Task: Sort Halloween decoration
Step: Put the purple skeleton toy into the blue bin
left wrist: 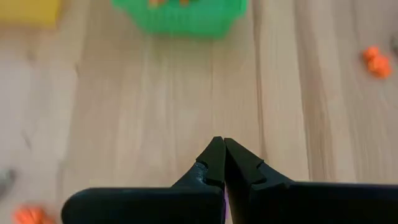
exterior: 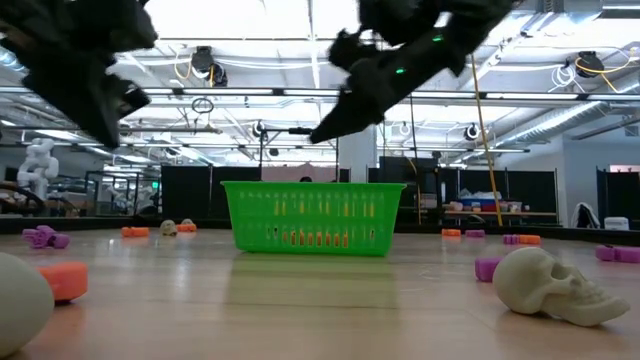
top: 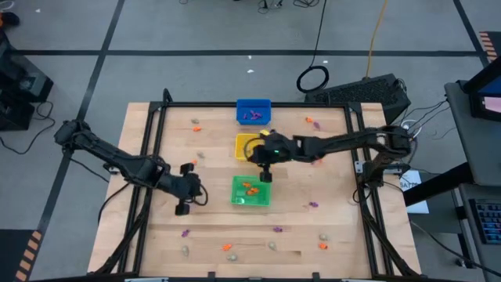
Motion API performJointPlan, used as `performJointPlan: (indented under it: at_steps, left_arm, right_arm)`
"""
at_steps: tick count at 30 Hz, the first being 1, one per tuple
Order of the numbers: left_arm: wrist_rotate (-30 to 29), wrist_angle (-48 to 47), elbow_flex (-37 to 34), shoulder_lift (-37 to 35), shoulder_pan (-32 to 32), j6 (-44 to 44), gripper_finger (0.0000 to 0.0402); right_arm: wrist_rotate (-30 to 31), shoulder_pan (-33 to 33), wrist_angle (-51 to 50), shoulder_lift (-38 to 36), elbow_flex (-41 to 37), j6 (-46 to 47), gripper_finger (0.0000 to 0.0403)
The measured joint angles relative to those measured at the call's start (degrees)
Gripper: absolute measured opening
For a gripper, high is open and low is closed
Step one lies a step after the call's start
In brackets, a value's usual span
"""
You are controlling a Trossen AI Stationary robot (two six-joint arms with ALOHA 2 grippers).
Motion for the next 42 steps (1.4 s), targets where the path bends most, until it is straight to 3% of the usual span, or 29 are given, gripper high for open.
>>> performJointPlan:
  at_steps: [5, 11, 15, 19, 25, 33, 42]
  left_arm:
    - [0.12, -3.15, 0.00, 4.09, -2.50, -7.32, 0.0015]
    - [4.00, -2.09, 0.00, 12.13, -2.79, -7.66, 0.0086]
    - [4.46, -2.79, 0.00, 15.68, -2.72, -7.65, 0.0136]
    - [5.69, -2.90, 0.00, 17.52, -2.70, -7.67, 0.0158]
    - [5.79, -3.34, 0.00, 19.47, -2.68, -7.65, 0.0127]
    - [6.30, -2.89, 0.51, 20.94, -2.02, -7.64, 0.0018]
    - [2.17, -2.46, 8.09, 20.57, 7.81, 2.04, 0.0016]
  right_arm:
    - [5.51, 3.72, 1.71, -9.81, -9.00, 3.98, 0.0001]
    - [13.49, 9.49, 1.18, -19.68, -16.13, 6.06, 0.0001]
    - [18.14, 12.76, 0.29, -23.57, -17.93, 7.05, 0.0000]
    - [21.41, 14.91, -0.47, -24.65, -18.22, 6.60, 0.0000]
    - [21.43, 15.65, -0.60, -24.65, -18.22, 6.12, 0.0000]
    - [21.47, 15.63, -0.65, -24.65, -18.22, 6.01, 0.0000]
    - [21.47, 15.63, -0.45, -24.65, -18.20, 6.01, 0.0000]
